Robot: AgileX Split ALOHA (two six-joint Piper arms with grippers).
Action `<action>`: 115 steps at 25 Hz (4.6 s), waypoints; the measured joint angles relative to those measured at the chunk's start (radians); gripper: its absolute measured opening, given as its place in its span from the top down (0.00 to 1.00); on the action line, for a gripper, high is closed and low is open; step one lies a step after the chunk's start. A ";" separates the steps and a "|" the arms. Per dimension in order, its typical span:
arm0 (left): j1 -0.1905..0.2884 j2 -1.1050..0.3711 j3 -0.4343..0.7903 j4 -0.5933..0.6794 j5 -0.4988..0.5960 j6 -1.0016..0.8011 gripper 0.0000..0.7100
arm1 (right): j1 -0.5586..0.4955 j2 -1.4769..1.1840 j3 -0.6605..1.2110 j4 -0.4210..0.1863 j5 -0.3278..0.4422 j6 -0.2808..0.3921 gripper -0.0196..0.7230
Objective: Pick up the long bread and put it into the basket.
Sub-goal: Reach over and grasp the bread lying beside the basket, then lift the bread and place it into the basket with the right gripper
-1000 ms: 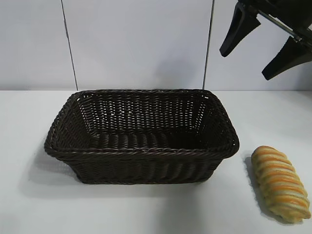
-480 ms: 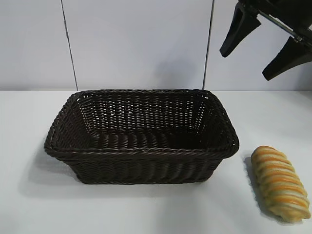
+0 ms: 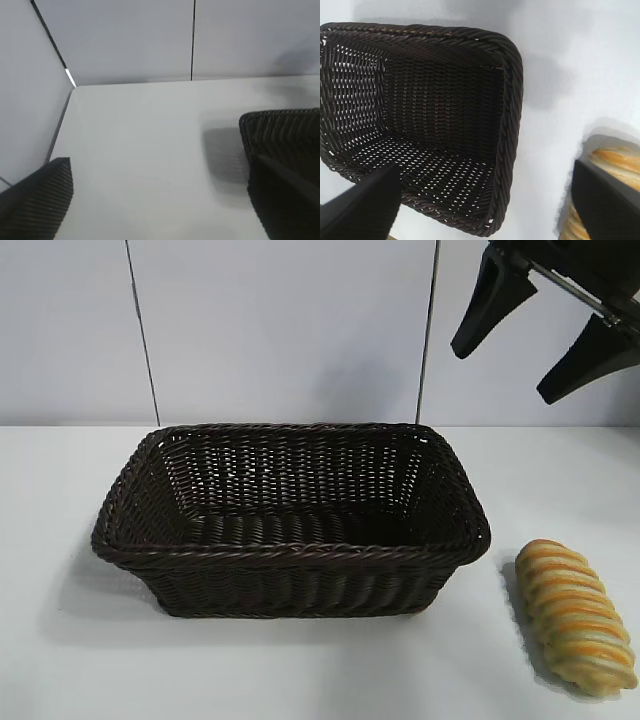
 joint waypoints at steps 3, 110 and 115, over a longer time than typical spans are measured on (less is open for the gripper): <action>0.000 -0.076 0.111 0.000 -0.001 -0.008 0.03 | 0.000 -0.010 -0.002 -0.001 0.001 -0.007 0.08; -0.007 -0.207 0.378 -0.029 -0.137 -0.067 0.03 | 0.110 -0.221 0.678 -0.404 -0.619 0.432 0.88; -0.007 -0.207 0.378 -0.029 -0.137 -0.067 0.03 | 0.110 -0.268 0.502 -0.413 -0.467 0.436 0.89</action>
